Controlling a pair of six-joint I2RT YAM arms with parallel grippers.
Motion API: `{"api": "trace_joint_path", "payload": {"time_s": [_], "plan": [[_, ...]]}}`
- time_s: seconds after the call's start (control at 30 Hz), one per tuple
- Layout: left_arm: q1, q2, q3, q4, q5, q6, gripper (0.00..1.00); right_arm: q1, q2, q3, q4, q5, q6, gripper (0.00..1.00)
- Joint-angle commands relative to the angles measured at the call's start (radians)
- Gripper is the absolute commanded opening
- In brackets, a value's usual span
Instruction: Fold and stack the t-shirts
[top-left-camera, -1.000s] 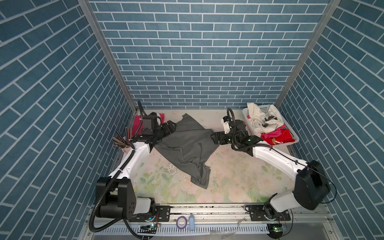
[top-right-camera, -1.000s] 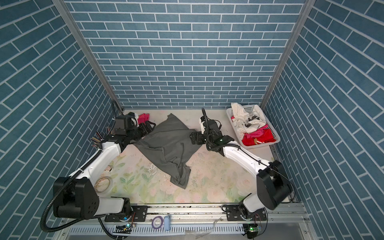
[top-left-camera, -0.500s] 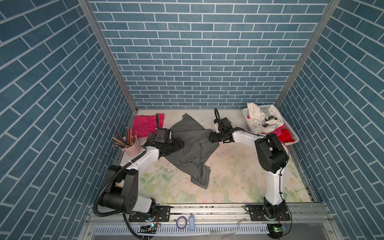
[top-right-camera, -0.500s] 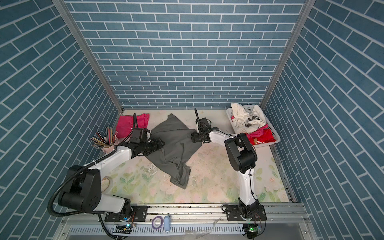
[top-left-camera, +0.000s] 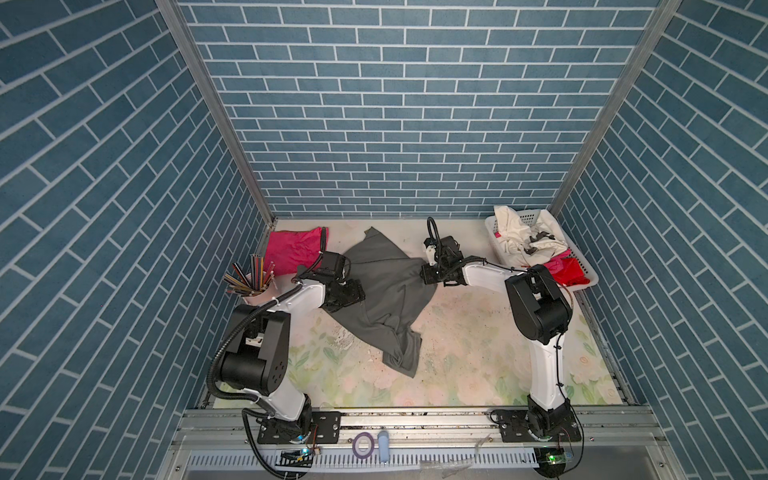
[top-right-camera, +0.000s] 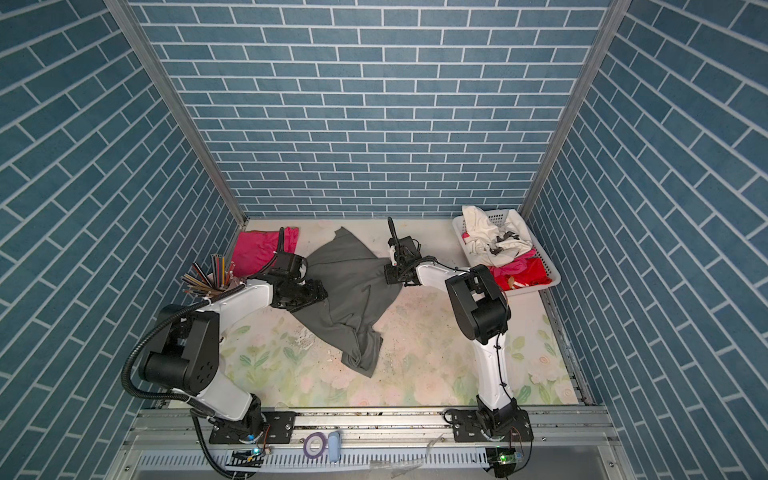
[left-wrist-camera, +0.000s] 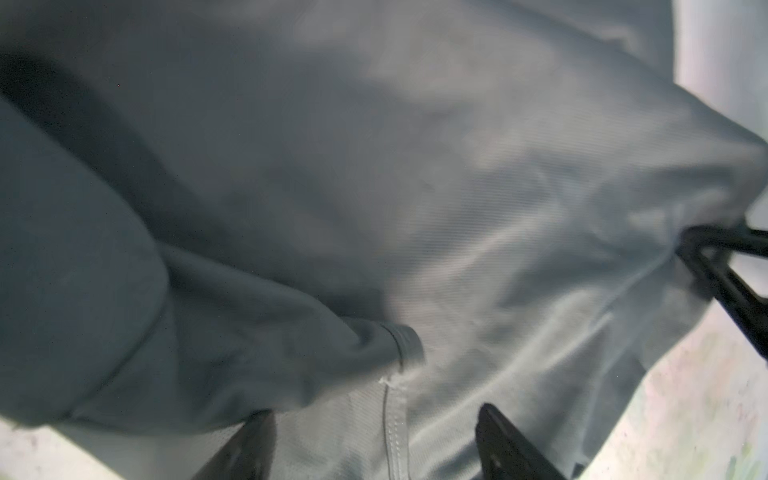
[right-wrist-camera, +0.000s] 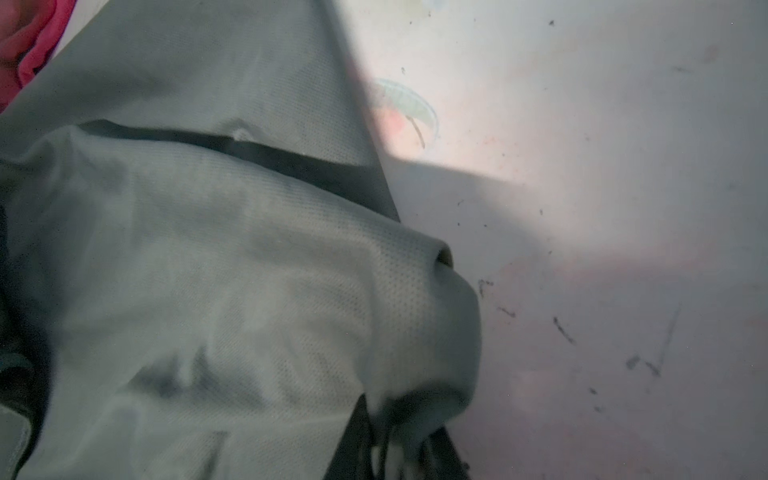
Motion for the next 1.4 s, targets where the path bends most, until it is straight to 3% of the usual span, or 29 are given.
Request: {"api": "trace_joint_path", "payload": {"time_s": [0.0,0.17,0.37,0.63,0.87,1.1,1.17,1.2,1.23,1.27,1.37], "plan": [[0.009,0.037,0.03,-0.041,-0.072,0.03,0.66,0.003,-0.003,-0.025,0.028,-0.003,-0.005,0.14],[0.024,0.097,0.06,-0.037,-0.088,0.061,0.4,0.0,-0.037,-0.053,0.036,0.004,-0.011,0.09],[0.022,0.129,0.106,-0.021,-0.102,0.086,0.0,-0.035,-0.127,-0.124,0.048,0.018,0.01,0.0],[-0.007,0.103,0.285,-0.035,-0.07,0.08,0.0,-0.208,-0.392,-0.286,-0.038,0.101,0.04,0.0],[0.045,0.134,0.447,-0.025,-0.1,0.118,0.0,-0.301,-0.629,-0.452,-0.058,0.132,0.071,0.0],[0.147,0.309,0.531,-0.052,-0.193,0.128,0.0,-0.303,-0.565,-0.468,-0.046,0.125,0.107,0.01],[0.159,0.351,0.584,-0.044,-0.198,0.147,0.0,-0.302,-0.511,-0.441,-0.037,0.05,0.116,0.15],[0.158,0.378,0.641,-0.076,-0.228,0.161,0.24,-0.301,-0.483,-0.419,-0.041,0.009,0.12,0.24],[0.157,0.403,0.7,-0.117,-0.244,0.168,0.42,-0.297,-0.463,-0.402,-0.046,-0.014,0.123,0.3],[0.155,0.423,0.764,-0.168,-0.246,0.175,0.52,-0.292,-0.45,-0.385,-0.056,-0.022,0.123,0.38],[0.118,0.389,0.832,-0.247,-0.237,0.179,0.66,-0.286,-0.47,-0.381,-0.076,-0.002,0.118,0.53]]}}
